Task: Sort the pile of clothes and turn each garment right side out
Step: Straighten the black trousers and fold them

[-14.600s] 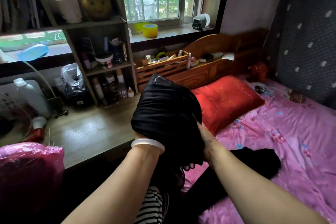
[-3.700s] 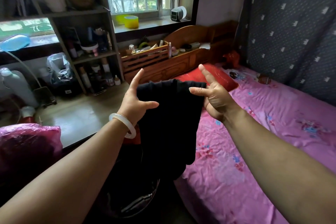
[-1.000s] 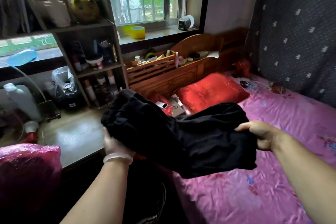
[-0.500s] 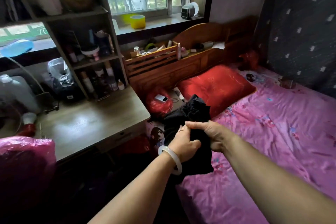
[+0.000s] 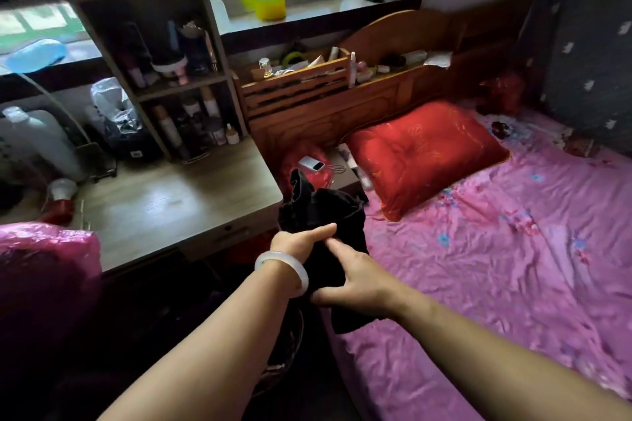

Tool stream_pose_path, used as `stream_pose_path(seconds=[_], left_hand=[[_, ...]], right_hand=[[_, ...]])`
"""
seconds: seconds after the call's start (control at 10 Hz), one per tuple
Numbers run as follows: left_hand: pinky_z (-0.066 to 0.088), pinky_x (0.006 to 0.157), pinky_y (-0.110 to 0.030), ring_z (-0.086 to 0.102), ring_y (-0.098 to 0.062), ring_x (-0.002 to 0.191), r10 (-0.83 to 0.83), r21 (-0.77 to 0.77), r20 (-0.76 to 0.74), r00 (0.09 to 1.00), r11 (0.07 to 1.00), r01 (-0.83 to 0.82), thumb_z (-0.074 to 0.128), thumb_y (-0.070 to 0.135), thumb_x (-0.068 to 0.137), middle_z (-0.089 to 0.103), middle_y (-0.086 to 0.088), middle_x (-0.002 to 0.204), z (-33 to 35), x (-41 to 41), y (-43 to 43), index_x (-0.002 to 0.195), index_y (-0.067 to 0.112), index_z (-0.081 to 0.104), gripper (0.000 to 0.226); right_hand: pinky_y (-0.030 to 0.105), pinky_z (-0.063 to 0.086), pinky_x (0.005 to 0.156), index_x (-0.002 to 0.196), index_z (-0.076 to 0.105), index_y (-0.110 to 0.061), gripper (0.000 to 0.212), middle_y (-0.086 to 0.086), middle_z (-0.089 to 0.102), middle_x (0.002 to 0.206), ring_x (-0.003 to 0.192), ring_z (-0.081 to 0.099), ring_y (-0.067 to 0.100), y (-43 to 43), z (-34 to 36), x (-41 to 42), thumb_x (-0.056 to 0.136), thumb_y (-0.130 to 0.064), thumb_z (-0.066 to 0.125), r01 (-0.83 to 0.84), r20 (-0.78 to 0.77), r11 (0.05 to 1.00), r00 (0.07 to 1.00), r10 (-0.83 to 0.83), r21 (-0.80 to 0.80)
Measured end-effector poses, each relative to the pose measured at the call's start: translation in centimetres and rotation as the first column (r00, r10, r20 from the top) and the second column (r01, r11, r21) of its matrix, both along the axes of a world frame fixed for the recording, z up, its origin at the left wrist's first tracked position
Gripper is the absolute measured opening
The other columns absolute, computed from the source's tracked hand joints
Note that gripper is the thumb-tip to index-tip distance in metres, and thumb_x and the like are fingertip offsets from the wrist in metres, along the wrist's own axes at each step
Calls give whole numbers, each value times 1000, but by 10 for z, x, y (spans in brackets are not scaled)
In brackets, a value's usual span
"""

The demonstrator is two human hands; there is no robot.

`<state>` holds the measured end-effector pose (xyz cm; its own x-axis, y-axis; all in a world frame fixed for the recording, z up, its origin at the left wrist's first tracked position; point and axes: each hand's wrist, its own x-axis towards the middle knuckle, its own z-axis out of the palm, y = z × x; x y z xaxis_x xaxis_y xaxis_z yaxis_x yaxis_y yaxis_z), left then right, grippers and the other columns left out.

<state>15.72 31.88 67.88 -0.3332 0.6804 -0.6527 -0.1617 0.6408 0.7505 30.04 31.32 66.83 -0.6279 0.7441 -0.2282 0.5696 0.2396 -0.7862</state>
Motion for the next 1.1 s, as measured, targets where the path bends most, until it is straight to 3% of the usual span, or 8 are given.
stream_pose_path(seconds=[0.1,0.2,0.3,0.4,0.7,0.9,1.0,1.1], left_hand=[[55,82,-35,70,-30,86,119,-2,-34,992,993,-119,85,29,61,72,-14,94,-4,-11,-5,98,2,69,48],[52,93,-39,69,-28,93,163,-8,132,978,987,-163,87,44,47,74,-9,98,-7,-34,-10,104,12,72,67],[48,99,-40,68,-27,94,133,42,357,925,986,-159,70,36,73,74,-11,98,9,-49,-27,99,9,74,38],[46,98,-41,70,-27,91,54,166,490,870,974,-154,62,30,79,74,-12,98,19,-75,-41,93,8,76,30],[54,76,-37,69,-23,87,74,-66,271,960,996,-58,63,34,81,74,-7,96,-17,-167,-64,106,12,67,33],[46,96,-53,58,-36,113,219,-252,125,968,950,-183,63,59,78,61,-16,121,-125,-233,-96,124,9,55,69],[23,97,-75,31,-43,136,693,-280,564,450,673,-685,38,56,93,33,-14,151,-192,-277,-98,145,8,32,72],[30,107,-53,40,-35,133,151,-334,-89,984,927,-173,39,60,92,46,-15,143,-199,-291,-97,138,3,46,73]], right_hand=[[26,34,113,142,44,-28,78,-10,39,149,137,36,6,11,-12,10,71,-39,77,-38,-164,985,986,10,-168],[20,48,92,110,68,-17,29,0,67,111,110,61,20,35,-27,18,82,-19,74,332,-344,898,840,-421,-289],[32,47,91,136,49,-14,67,4,56,123,110,59,23,54,-38,33,79,-40,74,494,-226,735,736,-638,-464],[37,59,76,118,67,-8,66,12,71,110,92,71,27,60,-30,31,67,-49,73,188,-201,482,737,-645,-856],[33,60,71,112,65,-2,40,15,74,96,78,73,25,54,-53,-53,74,-14,69,175,-235,535,756,-611,-826],[47,57,81,106,67,-1,30,20,73,97,84,70,33,10,-127,-127,77,-2,72,420,0,500,766,-643,-757],[51,56,85,102,69,-6,31,16,75,93,85,71,33,-8,-168,-160,73,-8,78,518,97,481,745,-660,-708],[51,56,84,98,69,-6,26,15,75,90,84,72,32,-15,-205,-193,74,-9,78,576,131,445,699,-703,-685]])
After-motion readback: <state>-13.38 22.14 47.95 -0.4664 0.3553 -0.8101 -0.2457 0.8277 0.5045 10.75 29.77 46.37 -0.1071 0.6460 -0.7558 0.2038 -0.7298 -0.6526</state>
